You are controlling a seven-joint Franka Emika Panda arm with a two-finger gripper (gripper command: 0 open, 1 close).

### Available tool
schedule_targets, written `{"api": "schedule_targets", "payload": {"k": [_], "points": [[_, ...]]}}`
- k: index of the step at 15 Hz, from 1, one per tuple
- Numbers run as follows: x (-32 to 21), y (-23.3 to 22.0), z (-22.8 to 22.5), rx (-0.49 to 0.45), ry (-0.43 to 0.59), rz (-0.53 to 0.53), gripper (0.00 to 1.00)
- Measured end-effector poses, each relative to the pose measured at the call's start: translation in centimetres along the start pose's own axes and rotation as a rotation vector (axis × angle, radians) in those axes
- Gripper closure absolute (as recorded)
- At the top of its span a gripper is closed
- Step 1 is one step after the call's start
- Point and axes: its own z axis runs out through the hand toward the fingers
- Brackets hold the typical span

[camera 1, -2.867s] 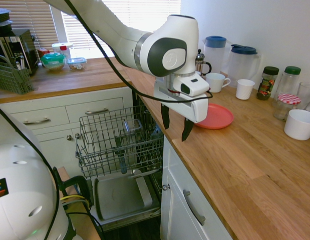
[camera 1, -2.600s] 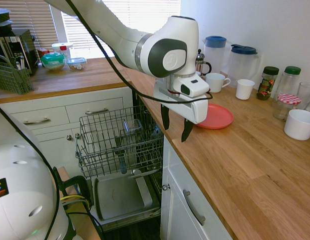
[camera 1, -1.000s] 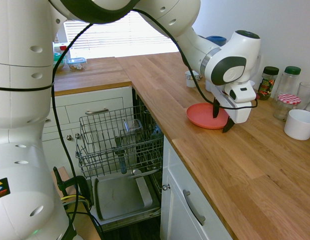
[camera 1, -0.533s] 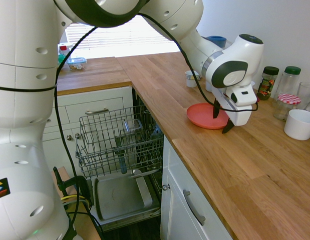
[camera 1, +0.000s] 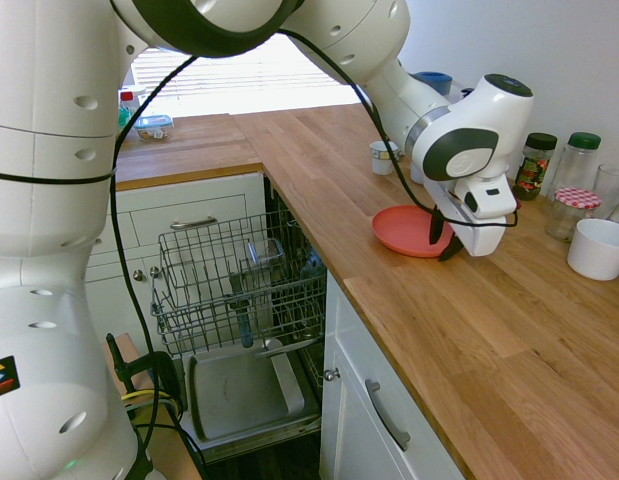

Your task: Put the plate in the dishwasher

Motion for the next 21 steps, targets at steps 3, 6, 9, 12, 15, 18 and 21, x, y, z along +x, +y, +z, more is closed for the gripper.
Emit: {"api": "schedule_targets", "payload": {"k": [3,6,9,12,15,18,21], "points": [[0.7,0.3,0.1,0.016,-0.022,-0.011,1.00],[1.3,0.6,0.3,0.033,-0.043,-0.043,1.00],[1.3,0.6,0.0,0.047,-0.051,-0.055,1.00],[1.3,0.5,-0.5,0.054,-0.044,-0.066,1.00],[0.3,-0.4,-3.7,0.075,-0.001,-0.112,1.00],[-2.5,-1.7,-7.9,0.089,0.057,-0.163,1.00],[-7.8,-3.4,-11.0,0.079,0.160,-0.226,1.00]]}}
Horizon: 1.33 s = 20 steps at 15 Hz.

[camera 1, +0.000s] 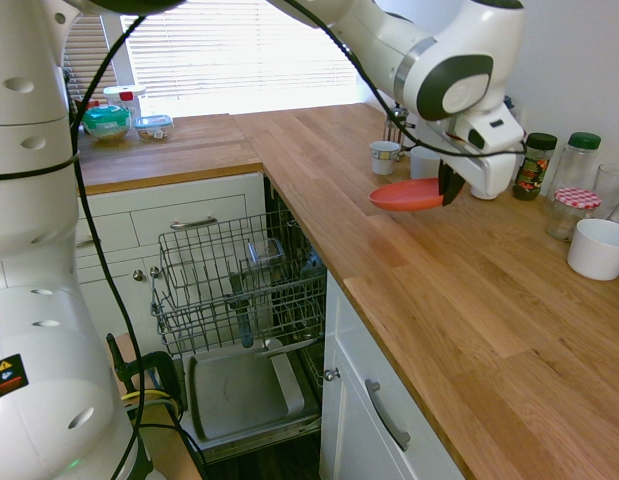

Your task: Put the plate in the dishwasher

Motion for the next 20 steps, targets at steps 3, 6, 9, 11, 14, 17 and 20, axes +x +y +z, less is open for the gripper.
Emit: {"api": "schedule_targets", "payload": {"k": [3,6,9,11,14,17,20], "points": [[-6.6,-3.0,-2.9,-0.050,0.135,-0.054,1.00],[-13.1,-4.8,-4.1,-0.145,0.303,-0.057,1.00],[-17.0,-6.1,-3.8,-0.225,0.415,-0.024,1.00],[-18.1,-7.1,-3.3,-0.259,0.503,0.017,1.00],[-19.8,-8.6,-2.4,-0.281,0.619,0.056,1.00],[-23.2,-11.4,-1.7,-0.270,0.715,-0.043,1.00],[-31.8,-13.5,-0.7,-0.229,0.790,-0.199,1.00]]}}
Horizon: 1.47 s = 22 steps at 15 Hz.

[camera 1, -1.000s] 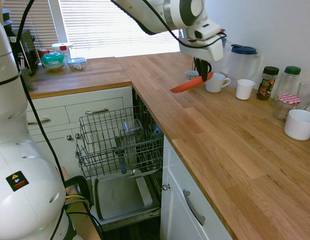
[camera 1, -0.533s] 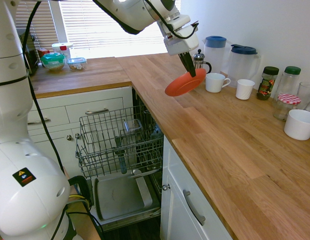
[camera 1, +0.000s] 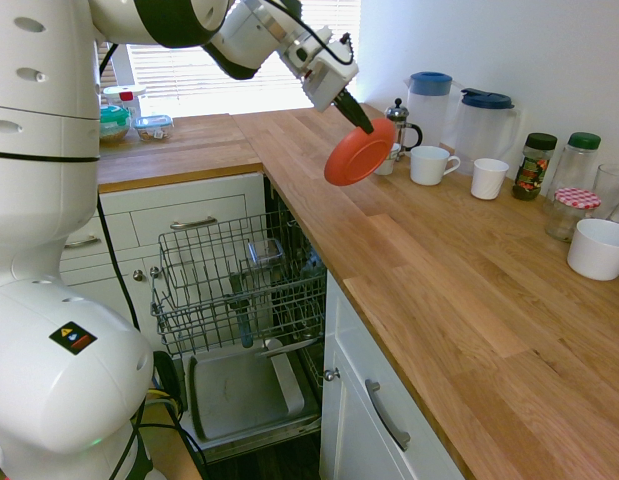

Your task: Put the plate in the dishwasher

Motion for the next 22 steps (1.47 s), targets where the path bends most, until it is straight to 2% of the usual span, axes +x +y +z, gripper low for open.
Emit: {"api": "schedule_targets", "payload": {"k": [4,10,12,15,18,22], "points": [[-5.2,0.3,-8.0,0.151,0.079,-0.115,1.00],[-11.9,5.3,-13.8,0.364,0.192,-0.355,1.00],[-13.0,6.2,-14.5,0.427,0.207,-0.409,1.00],[-12.8,6.5,-14.3,0.454,0.222,-0.437,1.00],[-15.2,7.2,-14.9,0.503,0.270,-0.546,1.00],[-19.5,8.2,-15.2,0.524,0.306,-0.712,1.00]]}}
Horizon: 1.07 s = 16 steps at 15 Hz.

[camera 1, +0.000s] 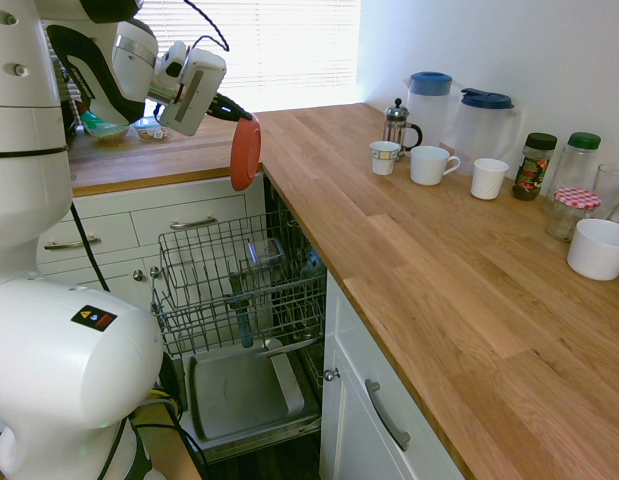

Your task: Put the plate in the dishwasher

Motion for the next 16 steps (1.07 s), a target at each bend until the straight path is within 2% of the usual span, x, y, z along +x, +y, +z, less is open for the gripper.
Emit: {"api": "schedule_targets", "payload": {"k": [8,16], "points": [[-5.8,-4.1,-0.6,0.088,-0.034,-0.263,1.00],[-12.7,-9.0,1.2,0.123,-0.090,-0.412,1.00]]}}
